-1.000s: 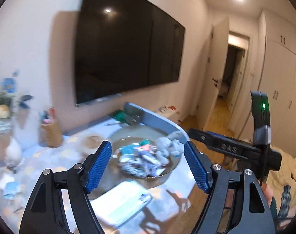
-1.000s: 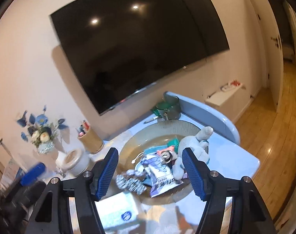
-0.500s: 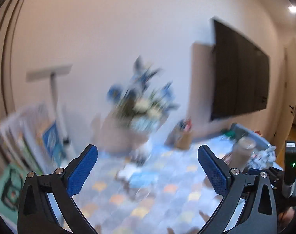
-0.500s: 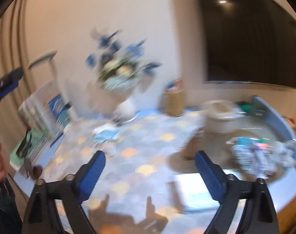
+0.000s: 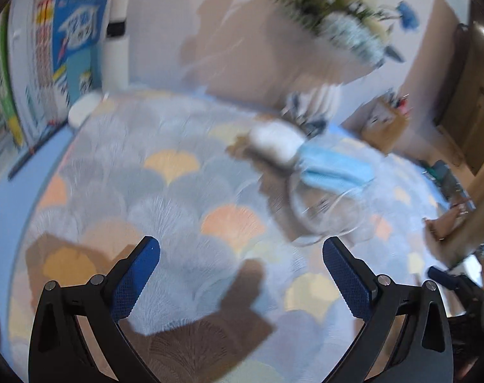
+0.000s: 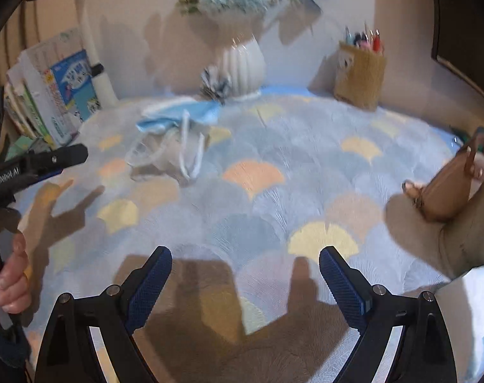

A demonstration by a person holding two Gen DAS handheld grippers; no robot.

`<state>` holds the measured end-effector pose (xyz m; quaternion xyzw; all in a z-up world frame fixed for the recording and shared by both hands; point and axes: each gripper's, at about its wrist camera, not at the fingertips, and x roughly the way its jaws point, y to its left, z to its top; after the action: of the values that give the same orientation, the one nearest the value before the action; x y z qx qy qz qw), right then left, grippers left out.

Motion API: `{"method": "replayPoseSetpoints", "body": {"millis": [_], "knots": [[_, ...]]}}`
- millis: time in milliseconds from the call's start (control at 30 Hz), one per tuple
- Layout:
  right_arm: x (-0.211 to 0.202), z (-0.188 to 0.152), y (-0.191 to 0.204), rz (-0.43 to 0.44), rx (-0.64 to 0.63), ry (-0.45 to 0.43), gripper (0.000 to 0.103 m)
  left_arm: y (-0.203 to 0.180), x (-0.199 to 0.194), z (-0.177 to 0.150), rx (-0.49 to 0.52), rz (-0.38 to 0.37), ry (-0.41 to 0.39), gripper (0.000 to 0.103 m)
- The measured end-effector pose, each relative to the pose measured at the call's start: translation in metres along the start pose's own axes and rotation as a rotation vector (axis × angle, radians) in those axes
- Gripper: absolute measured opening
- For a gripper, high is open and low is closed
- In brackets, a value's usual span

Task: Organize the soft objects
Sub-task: 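Return both tools to the bed, then grasp the blue face masks with the right gripper and lift them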

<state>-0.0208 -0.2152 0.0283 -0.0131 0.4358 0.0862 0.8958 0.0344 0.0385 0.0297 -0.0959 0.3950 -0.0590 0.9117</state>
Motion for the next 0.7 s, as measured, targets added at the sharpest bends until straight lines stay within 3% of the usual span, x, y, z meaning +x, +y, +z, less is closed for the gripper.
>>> {"method": "replayPoseSetpoints", "body": {"millis": [200, 433, 533, 700], "knots": [[0.014, 0.0, -0.005, -0.036, 0.031, 0.053, 0.093, 0.005, 0.017, -0.001, -0.029, 0.066, 0.084, 0.102], [0.02, 0.003, -0.007, -0.036, 0.037, 0.11, 0.093, 0.005, 0.016, -0.002, -0.017, 0.071, 0.09, 0.102], [0.017, 0.018, -0.002, 0.045, 0.041, 0.161, 0.093, 0.01, 0.015, -0.002, -0.035, 0.05, 0.084, 0.102], [0.0, 0.076, 0.017, 0.139, 0.007, 0.085, 0.093, 0.017, 0.012, 0.0, -0.076, -0.007, 0.07, 0.102]]}}
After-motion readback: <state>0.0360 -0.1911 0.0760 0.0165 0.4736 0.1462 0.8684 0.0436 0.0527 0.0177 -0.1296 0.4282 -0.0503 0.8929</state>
